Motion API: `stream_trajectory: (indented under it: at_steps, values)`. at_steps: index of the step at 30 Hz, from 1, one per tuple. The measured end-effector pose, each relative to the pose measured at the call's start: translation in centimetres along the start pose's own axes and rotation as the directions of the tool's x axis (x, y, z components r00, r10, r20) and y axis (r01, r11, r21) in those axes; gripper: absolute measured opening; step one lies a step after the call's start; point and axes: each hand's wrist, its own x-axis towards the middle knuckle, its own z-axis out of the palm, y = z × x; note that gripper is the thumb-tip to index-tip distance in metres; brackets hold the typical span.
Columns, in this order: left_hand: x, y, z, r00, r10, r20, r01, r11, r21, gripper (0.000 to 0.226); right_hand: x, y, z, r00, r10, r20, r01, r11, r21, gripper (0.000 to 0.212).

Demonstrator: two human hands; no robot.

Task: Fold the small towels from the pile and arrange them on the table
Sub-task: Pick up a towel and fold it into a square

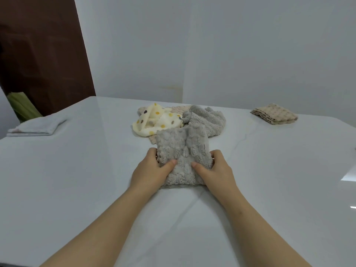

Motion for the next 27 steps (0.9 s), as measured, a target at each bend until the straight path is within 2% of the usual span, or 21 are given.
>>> stream_trajectory:
  at_steps: [3,5,8,12,18,22,27]
  values:
    - [0.6,-0.1,0.5,1.000,-0.009,-0.006,0.007,0.974,-0.226,0.020,0.7,0.2,0.3,0.999,0.024,-0.025,-0.020,0.989,0.149,0.021]
    - [1.5,0.0,0.8,0.999,-0.046,0.008,0.046,0.925,-0.376,0.021,1.7,0.3,0.5,0.998,0.048,-0.028,-0.040,0.968,0.249,0.021]
    - [2.8,0.7,1.2,0.995,-0.088,0.037,0.095,0.874,-0.477,0.030,3.1,0.3,0.9,0.995,0.101,-0.016,-0.089,0.935,0.344,0.021]
    - [4.5,2.4,1.5,0.984,-0.162,0.079,0.180,0.867,-0.466,0.034,4.6,-0.1,0.4,0.981,0.194,0.009,-0.179,0.887,0.425,0.019]
    - [6.1,7.4,0.5,0.949,-0.261,0.176,0.313,0.837,-0.449,0.047,6.5,-3.1,-3.5,0.950,0.298,0.094,-0.310,0.853,0.420,0.017]
    - [7.9,10.7,-0.6,0.924,-0.316,0.213,0.379,0.821,-0.427,0.050,8.5,-5.7,-6.1,0.942,0.303,0.142,-0.335,0.854,0.397,0.016]
    - [11.2,13.1,-1.5,0.930,-0.330,0.161,0.367,0.831,-0.418,0.042,12.1,-7.6,-7.1,0.943,0.264,0.201,-0.320,0.883,0.343,0.014]
